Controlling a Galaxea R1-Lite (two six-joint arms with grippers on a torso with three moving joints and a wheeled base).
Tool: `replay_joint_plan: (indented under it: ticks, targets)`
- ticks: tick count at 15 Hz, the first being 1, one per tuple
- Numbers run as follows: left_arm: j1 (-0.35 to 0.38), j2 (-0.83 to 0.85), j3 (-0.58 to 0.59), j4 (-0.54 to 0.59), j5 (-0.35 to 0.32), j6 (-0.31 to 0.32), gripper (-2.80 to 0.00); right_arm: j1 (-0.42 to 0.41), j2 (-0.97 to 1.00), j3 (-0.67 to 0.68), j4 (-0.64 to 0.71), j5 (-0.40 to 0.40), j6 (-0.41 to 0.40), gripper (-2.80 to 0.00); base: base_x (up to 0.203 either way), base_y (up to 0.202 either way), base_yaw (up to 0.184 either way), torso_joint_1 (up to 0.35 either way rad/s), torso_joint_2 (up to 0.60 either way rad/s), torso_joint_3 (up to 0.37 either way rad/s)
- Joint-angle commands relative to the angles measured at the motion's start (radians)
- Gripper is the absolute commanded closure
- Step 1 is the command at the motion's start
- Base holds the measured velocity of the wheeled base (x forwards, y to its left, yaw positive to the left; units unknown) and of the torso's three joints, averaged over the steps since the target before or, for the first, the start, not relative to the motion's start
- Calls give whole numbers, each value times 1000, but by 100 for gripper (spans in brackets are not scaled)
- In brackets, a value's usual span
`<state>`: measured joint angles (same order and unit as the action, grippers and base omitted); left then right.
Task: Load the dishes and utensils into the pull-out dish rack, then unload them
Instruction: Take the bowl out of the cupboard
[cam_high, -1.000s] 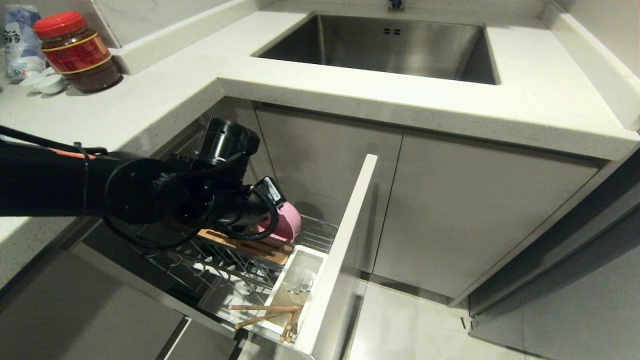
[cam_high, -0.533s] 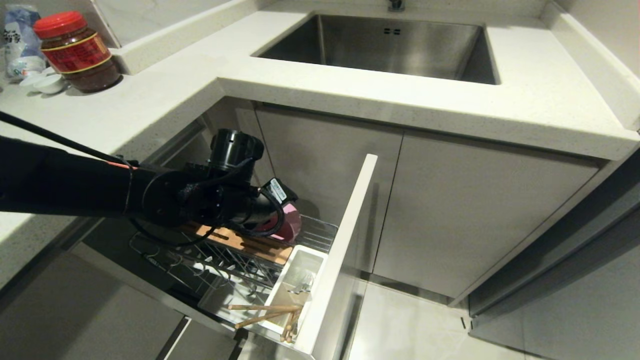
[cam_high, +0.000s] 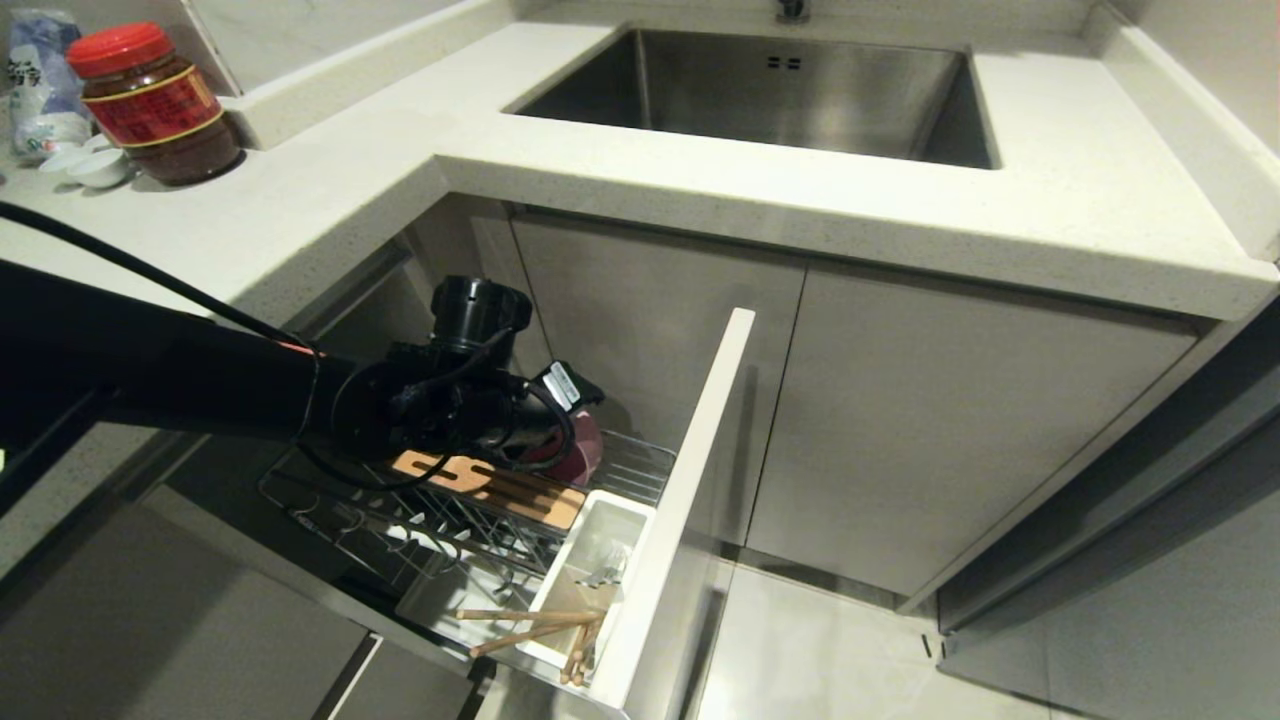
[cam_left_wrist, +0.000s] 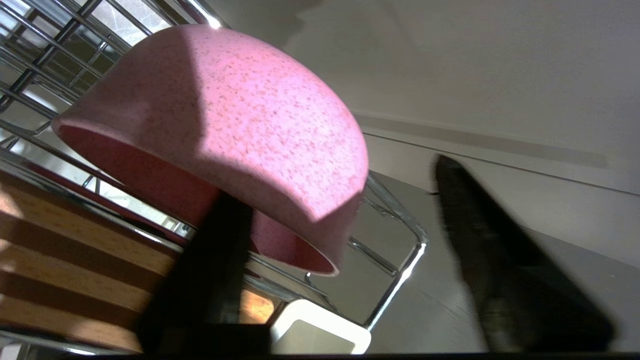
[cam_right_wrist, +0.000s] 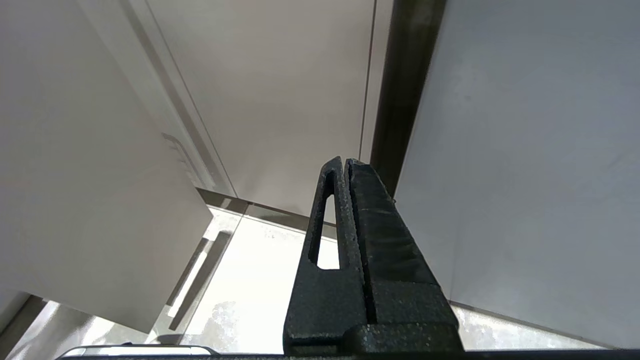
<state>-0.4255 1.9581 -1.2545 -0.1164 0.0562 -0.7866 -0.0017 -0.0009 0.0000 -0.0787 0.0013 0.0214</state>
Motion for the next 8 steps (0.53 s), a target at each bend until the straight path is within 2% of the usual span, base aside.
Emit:
replay_joint_plan:
  ticks: [1, 8]
  targets:
    - [-4, 3, 1, -2, 2, -2, 0, 0, -1, 26, 0, 0, 0, 0, 0, 0, 0, 0, 0, 0]
    - [-21, -44, 25, 9, 1, -3, 0, 0, -1, 26, -1, 0, 0, 0, 0, 0, 0, 0, 0, 0]
